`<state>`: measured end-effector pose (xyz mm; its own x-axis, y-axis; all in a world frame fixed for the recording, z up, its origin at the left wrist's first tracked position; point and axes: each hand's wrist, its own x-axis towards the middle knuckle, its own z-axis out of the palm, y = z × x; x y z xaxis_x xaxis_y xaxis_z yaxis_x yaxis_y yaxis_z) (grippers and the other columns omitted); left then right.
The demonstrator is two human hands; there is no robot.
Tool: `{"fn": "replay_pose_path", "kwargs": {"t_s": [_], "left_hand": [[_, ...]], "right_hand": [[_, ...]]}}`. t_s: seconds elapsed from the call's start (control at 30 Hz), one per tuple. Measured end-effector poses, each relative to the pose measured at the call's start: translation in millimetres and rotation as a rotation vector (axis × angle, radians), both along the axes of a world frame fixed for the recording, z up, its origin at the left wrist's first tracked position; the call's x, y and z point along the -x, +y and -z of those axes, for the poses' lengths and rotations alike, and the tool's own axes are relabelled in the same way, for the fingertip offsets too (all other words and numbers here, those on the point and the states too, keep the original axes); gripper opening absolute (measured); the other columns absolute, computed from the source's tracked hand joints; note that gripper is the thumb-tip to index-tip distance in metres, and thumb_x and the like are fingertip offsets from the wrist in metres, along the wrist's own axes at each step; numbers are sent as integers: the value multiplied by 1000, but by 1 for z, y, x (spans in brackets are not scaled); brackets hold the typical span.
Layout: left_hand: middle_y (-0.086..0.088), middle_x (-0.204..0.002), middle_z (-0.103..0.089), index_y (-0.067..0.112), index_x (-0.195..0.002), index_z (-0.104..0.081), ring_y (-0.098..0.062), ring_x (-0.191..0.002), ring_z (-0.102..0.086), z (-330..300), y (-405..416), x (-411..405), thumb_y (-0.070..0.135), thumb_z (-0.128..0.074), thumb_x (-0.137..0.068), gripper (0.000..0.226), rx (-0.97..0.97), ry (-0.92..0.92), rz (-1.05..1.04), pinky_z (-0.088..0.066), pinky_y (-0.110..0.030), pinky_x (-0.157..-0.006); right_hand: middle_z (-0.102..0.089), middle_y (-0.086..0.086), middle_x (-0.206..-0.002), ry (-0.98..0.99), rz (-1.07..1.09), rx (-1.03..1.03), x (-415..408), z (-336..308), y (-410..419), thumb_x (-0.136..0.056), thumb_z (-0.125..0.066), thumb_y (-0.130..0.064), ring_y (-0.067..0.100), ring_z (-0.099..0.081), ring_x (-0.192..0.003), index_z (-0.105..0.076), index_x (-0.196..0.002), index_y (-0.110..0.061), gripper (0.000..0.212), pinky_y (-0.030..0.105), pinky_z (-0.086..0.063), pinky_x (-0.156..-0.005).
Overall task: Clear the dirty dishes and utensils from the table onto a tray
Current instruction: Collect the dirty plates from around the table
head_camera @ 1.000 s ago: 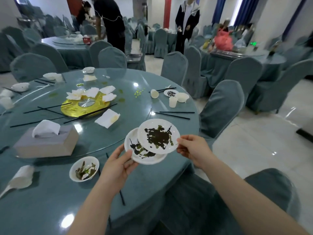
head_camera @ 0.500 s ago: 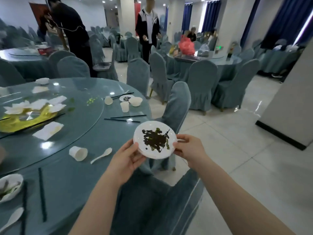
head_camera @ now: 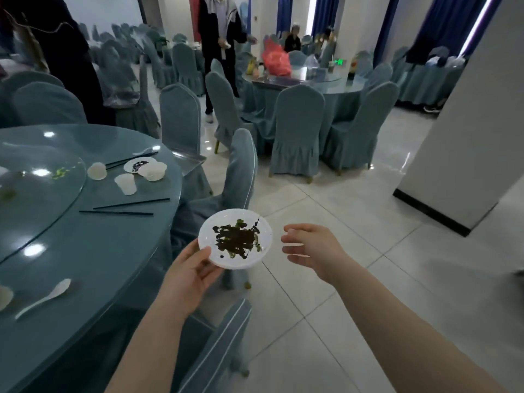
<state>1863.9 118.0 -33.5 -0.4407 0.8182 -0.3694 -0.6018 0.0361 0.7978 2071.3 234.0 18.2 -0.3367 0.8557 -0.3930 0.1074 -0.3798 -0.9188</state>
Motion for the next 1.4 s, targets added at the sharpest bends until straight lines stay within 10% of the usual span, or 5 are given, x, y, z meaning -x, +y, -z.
{"fn": "replay_pose_path", "kwargs": {"t_s": [0.7,1.4], "left_hand": [[-6,-88,-75,17,-110,-62,-16,-70,-72,-19,242,80,7,-52,-94,23,-40,14,-627,-57,-26,-58],[-5,-78,-74,15,-108,-61,-13,-59,-69,-17,228,227,4,-50,-94,21,-8,74,-1059,-57,-24,-54]], "right_hand": [[-73,0,-86,-23,-571,-59,158,-14,339,-94,-56,-16,17,-66,-74,-68,-102,-14,13,32,-55,-78],[-68,11,-86,-31,-865,-1,437,46,430,-94,-55,-5,22,-60,-68,-62,-110,-2,18,34,-47,-70]]}}
